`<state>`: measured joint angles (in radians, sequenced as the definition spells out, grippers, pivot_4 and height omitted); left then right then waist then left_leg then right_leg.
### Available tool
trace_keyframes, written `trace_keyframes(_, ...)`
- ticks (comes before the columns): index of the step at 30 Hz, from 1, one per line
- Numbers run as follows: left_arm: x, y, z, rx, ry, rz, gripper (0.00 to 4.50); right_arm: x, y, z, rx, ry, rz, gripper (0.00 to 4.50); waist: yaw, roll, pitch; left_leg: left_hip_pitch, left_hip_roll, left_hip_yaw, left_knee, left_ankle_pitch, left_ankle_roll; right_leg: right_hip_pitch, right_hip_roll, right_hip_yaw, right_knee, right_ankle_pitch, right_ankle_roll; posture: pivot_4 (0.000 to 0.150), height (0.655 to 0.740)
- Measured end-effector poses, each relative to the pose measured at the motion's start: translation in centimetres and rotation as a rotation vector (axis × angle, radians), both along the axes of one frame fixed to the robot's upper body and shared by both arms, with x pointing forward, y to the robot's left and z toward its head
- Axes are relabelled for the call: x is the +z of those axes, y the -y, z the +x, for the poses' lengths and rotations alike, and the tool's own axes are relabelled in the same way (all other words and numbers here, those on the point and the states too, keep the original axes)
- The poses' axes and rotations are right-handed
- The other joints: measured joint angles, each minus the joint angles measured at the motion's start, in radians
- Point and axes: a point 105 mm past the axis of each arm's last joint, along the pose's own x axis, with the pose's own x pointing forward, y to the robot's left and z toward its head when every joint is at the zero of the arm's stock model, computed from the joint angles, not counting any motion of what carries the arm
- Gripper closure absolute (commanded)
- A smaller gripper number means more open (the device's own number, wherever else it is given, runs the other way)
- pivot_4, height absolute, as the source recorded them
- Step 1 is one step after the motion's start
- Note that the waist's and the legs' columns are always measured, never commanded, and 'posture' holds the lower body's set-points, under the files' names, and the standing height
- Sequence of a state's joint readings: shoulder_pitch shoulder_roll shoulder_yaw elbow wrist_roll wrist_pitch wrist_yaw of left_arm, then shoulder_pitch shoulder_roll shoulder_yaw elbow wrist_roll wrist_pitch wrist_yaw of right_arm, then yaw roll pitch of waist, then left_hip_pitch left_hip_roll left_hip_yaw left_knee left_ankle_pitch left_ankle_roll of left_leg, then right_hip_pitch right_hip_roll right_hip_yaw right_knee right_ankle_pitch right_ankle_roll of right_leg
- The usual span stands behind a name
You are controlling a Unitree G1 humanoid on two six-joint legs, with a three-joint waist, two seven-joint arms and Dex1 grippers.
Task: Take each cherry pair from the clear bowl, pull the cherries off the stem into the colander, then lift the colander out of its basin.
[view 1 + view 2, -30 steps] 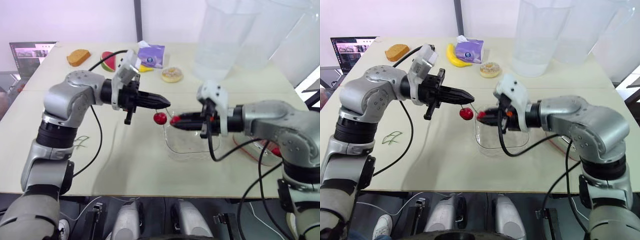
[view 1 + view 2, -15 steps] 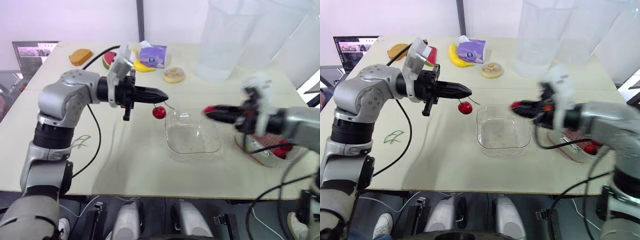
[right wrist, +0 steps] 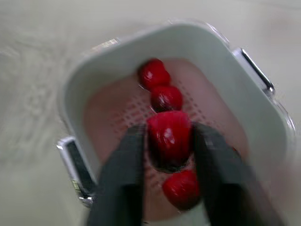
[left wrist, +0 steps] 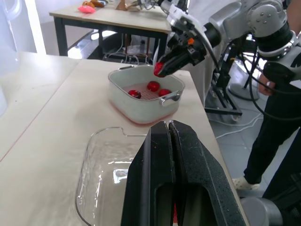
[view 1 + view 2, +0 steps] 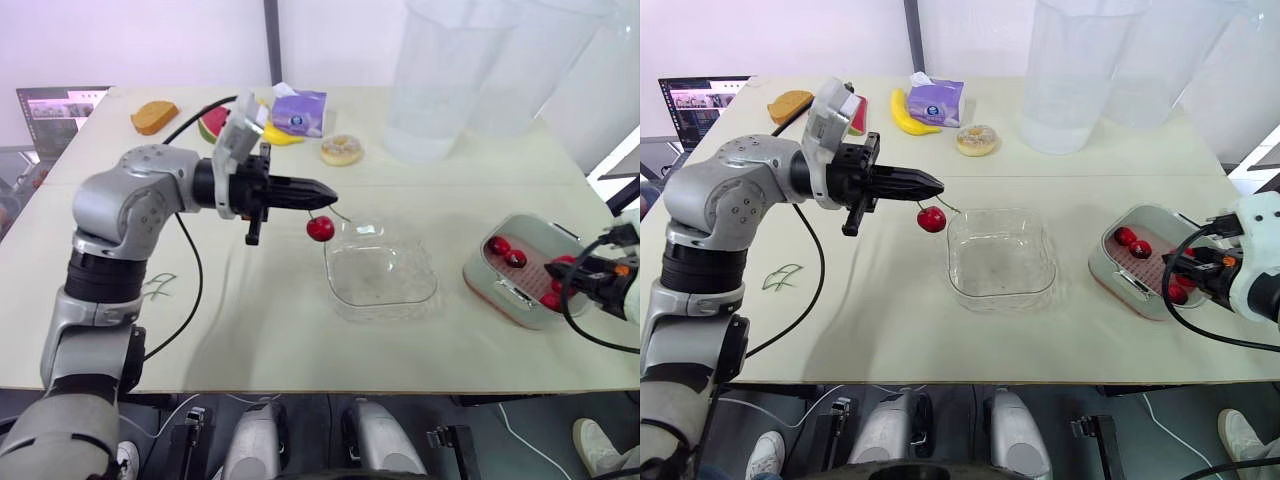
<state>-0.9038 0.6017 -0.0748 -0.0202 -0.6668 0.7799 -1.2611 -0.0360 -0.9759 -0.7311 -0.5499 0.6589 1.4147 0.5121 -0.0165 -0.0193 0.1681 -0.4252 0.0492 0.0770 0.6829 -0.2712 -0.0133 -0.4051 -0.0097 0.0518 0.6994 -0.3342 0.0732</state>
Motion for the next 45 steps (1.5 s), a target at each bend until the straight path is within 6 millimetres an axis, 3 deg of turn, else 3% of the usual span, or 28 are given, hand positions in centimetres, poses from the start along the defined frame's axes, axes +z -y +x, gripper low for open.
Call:
trace_keyframes(3,0.2,0.1,0.0,-0.005,0.004,-0.004,4.50,0.7,-0.6,0.3,0.028,0.028,0.010,0.02,0.001,0.000,0.000,0.000,0.000,0.000,0.000,0.000,0.000,0.000,0.000,0.000,0.000,0.000,0.000,0.150,0.7400)
trace_keyframes(8,0.2,0.3,0.0,-0.011,0.002,-0.008,4.50,4.7,-3.3,1.2,0.164,0.172,0.078,0.02,-0.003,0.000,0.000,0.000,0.000,0.000,0.000,0.000,0.000,0.000,0.000,0.000,0.000,0.000,0.000,0.150,0.7400)
trace_keyframes(12,0.3,0.3,0.0,-0.015,0.002,-0.010,4.50,8.0,-8.9,1.0,0.463,0.296,0.148,0.02,-0.002,0.000,0.000,0.000,0.001,0.000,0.000,0.000,0.000,0.000,0.000,0.000,0.000,0.000,0.000,0.150,0.7400)
trace_keyframes(17,0.8,0.6,-0.6,-0.065,0.022,-0.002,4.50,5.3,-17.0,0.2,0.832,0.177,0.262,0.02,0.001,0.000,0.000,-0.001,0.000,0.000,0.000,0.000,0.000,-0.001,-0.001,0.000,0.000,0.000,0.000,0.150,0.7400)
trace_keyframes(22,0.8,0.9,-0.9,-0.100,0.027,0.006,4.50,4.1,-22.1,1.2,0.956,0.131,0.326,0.02,-0.001,0.000,0.000,-0.001,0.000,0.000,0.000,0.000,0.000,-0.001,-0.001,0.000,0.000,0.000,0.000,0.150,0.7400)
trace_keyframes(28,0.7,1.1,-0.9,-0.117,0.031,0.005,4.50,4.1,-24.3,2.7,0.977,0.109,0.379,0.02,-0.001,0.000,0.000,-0.002,0.000,0.000,0.000,0.000,0.000,-0.002,-0.001,-0.001,0.000,0.000,0.000,0.150,0.7400)
trace_keyframes(35,0.7,1.1,-0.9,-0.118,0.036,0.004,4.50,4.2,-24.8,3.0,0.980,0.110,0.383,0.02,-0.001,0.000,0.000,-0.002,0.000,0.000,0.000,0.000,0.000,-0.002,-0.001,-0.001,0.000,0.000,0.000,0.150,0.7400)
trace_keyframes(38,0.7,1.1,-0.9,-0.116,0.039,0.006,4.50,4.3,-24.9,3.1,0.981,0.110,0.390,0.94,-0.002,0.000,0.000,-0.002,0.000,0.000,0.000,0.000,0.001,-0.002,-0.001,-0.001,0.000,0.000,0.000,0.150,0.7400)
trace_keyframes(43,0.8,1.1,-0.8,-0.112,0.048,0.005,4.50,4.3,-24.9,3.2,0.975,0.113,0.393,3.46,-0.002,0.000,0.000,-0.002,0.001,0.000,0.000,0.000,0.000,-0.002,-0.001,-0.001,0.000,0.000,0.000,0.150,0.7400)
trace_keyframes(45,0.8,1.1,-0.8,-0.107,0.050,0.005,4.50,4.4,-25.1,3.2,0.975,0.118,0.398,4.13,-0.002,0.000,0.000,-0.002,0.001,0.000,0.000,0.000,0.000,-0.002,-0.001,-0.001,0.000,0.000,0.000,0.150,0.7400)
